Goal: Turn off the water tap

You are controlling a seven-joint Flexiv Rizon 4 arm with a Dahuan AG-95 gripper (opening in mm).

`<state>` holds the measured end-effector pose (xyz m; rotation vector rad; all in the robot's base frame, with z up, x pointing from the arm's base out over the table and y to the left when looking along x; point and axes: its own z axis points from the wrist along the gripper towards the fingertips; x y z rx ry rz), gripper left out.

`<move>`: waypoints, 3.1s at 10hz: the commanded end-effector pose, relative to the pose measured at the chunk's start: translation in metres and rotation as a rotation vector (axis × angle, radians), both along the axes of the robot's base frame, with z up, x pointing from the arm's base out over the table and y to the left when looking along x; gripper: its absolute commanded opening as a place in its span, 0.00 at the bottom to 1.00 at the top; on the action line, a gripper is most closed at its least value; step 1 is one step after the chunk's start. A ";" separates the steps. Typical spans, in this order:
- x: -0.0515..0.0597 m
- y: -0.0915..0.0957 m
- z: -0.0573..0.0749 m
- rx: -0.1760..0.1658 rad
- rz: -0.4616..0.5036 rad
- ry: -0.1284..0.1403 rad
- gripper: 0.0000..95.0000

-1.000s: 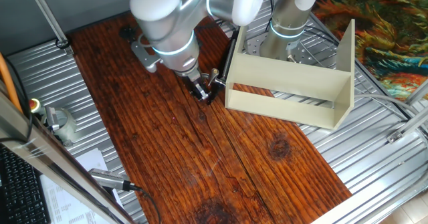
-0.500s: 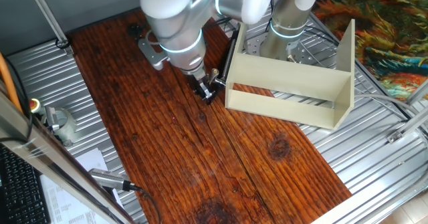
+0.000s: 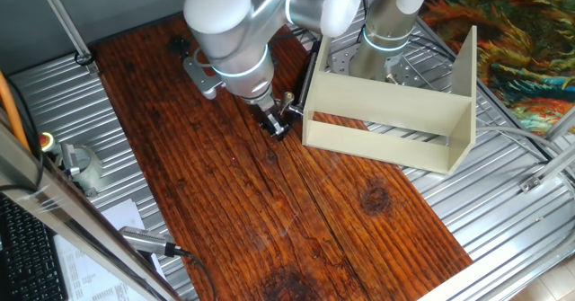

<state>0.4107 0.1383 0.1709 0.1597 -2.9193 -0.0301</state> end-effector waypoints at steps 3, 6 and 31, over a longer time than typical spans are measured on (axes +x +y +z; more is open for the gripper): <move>-0.017 -0.006 -0.001 -0.002 0.004 0.008 0.00; -0.024 -0.012 -0.004 0.000 0.008 0.013 0.00; -0.033 -0.024 -0.011 -0.032 0.013 0.016 0.00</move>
